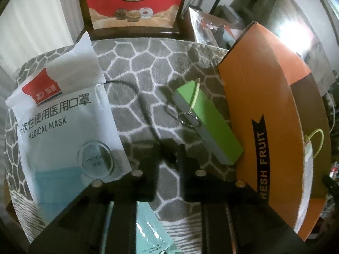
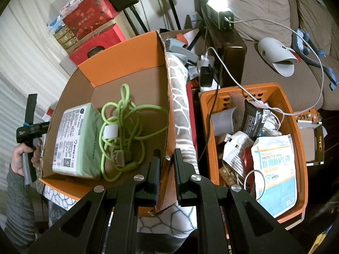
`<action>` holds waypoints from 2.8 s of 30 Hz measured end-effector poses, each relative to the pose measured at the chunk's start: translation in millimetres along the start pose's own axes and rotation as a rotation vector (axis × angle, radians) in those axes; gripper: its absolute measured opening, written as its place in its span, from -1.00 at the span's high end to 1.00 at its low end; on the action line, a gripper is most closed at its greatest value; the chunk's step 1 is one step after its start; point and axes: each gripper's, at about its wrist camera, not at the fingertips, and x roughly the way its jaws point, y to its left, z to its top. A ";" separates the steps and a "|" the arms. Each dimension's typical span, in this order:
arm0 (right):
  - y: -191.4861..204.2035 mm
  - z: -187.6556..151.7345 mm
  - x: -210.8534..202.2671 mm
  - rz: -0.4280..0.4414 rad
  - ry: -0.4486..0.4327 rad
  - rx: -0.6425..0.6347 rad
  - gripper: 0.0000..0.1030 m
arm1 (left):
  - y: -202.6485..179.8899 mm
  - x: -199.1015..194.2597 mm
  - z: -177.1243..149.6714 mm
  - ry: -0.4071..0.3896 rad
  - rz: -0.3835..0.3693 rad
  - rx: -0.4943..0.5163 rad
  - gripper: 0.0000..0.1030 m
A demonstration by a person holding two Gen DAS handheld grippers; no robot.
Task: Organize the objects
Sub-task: 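Grasp the loose end of the black cable with the left gripper, then carry the black cable end into the box with the left gripper, then lower the cable end beside the lime-green cable and open the left gripper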
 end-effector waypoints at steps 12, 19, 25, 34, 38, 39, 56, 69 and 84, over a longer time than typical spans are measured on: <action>0.4 0.1 0.0 -0.002 0.000 -0.001 0.80 | 6.1 -42.2 5.8 -0.112 -0.071 -0.019 0.88; -0.6 -1.1 0.3 -0.001 0.001 0.000 0.80 | -3.0 -89.5 12.1 -0.203 -0.138 0.005 0.88; -0.4 -1.0 0.2 0.000 0.000 0.002 0.80 | -25.8 -113.9 6.3 -0.246 -0.178 0.054 0.88; -0.5 -0.8 0.2 -0.001 0.000 0.002 0.80 | -75.1 -121.8 -7.7 -0.238 -0.242 0.150 0.88; -0.5 -0.8 0.2 -0.001 0.001 0.002 0.80 | -102.7 -117.9 -16.8 -0.211 -0.273 0.208 0.88; -0.4 -1.3 0.3 0.000 0.001 0.002 0.80 | -110.8 -116.6 -19.2 -0.204 -0.279 0.224 0.88; -0.4 -0.7 0.3 -0.001 0.000 0.003 0.80 | -189.2 -92.2 -54.1 -0.126 -0.325 0.368 0.88; -1.4 -1.9 0.7 0.000 0.000 0.005 0.80 | -230.5 -60.9 -86.0 -0.020 -0.330 0.506 0.88; -1.2 -1.4 0.6 -0.001 0.001 0.005 0.80 | -240.8 -41.3 -95.2 0.030 -0.283 0.556 0.87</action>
